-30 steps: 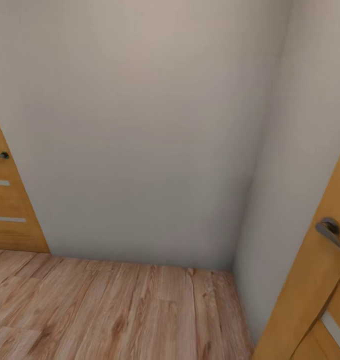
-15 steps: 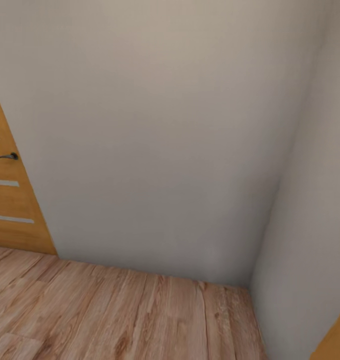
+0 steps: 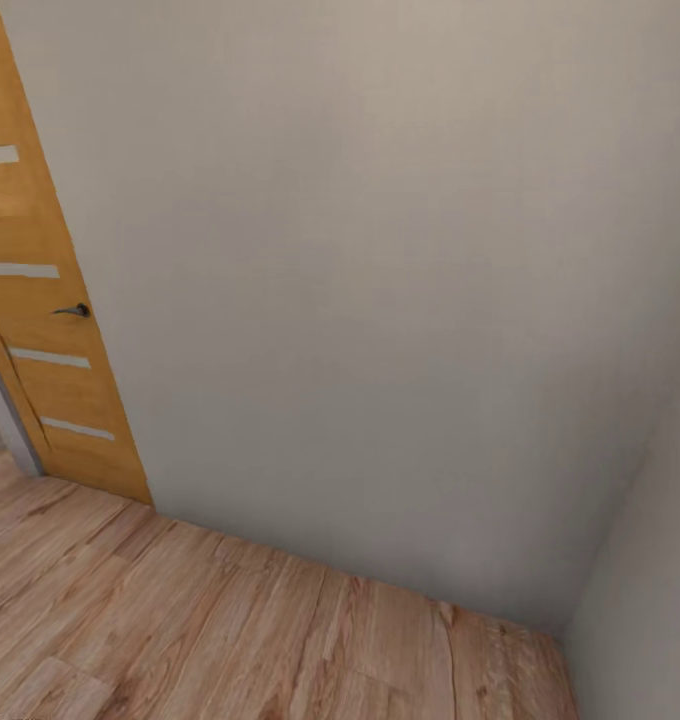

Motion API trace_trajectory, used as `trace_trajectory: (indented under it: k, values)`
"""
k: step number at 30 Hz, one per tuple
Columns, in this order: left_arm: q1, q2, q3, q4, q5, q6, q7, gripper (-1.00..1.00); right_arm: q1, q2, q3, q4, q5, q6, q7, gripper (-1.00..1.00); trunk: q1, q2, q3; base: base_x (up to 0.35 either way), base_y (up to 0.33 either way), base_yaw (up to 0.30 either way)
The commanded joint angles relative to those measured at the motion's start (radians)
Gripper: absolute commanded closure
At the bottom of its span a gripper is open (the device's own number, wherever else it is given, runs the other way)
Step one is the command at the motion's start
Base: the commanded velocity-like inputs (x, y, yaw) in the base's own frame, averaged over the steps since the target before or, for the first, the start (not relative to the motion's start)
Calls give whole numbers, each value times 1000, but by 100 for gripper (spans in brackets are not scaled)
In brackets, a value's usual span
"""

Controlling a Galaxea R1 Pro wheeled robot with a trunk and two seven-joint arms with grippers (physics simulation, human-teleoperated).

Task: Move the two storage containers from the living room to the garage. In the garage, place one container on the floor and stack the other container on top of it (either order is fine).

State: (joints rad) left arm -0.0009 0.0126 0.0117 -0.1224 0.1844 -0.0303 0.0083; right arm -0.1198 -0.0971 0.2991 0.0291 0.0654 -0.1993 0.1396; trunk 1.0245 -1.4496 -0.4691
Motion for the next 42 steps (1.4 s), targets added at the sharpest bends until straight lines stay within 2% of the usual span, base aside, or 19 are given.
trace_trajectory:
  k: [1,9,15,17,19,22,25,29,42]
  values:
    - [0,0,1,0,6,-2,1,-100,-1,0,-2,3,7,-7,2,-100,1,0,-1,283,0,275]
    - [0,0,1,0,6,-2,1,-100,-1,1,-9,3,-2,-2,-7,-100,1,0,-1,217,0,278]
    - [0,1,1,0,14,-3,1,-100,-1,8,-12,3,-4,1,-50,-100,1,0,-1,42,0,279]
    - [-1,1,1,0,36,-3,1,-100,-1,9,-15,3,-5,1,-61,-100,1,0,-1,7,0,280]
    - [0,1,0,1,87,-3,1,-100,-1,10,-32,3,-5,2,-80,-100,1,0,-1,3,0,288]
    - [0,1,-1,4,164,-3,0,-100,-1,13,-102,3,-6,3,-129,-100,1,0,-1,1,0,295]
    - [0,-2,-7,4,191,-3,0,-100,-1,14,-152,3,-5,5,-163,-100,1,0,-1,0,0,297]
    - [0,-1,-5,4,203,-3,-1,-100,-1,14,-167,3,-3,6,-174,-100,1,0,-1,0,0,297]
    - [0,0,-3,4,205,-4,-1,-100,-1,13,-170,3,-3,0,-175,-100,1,0,-1,0,0,263]
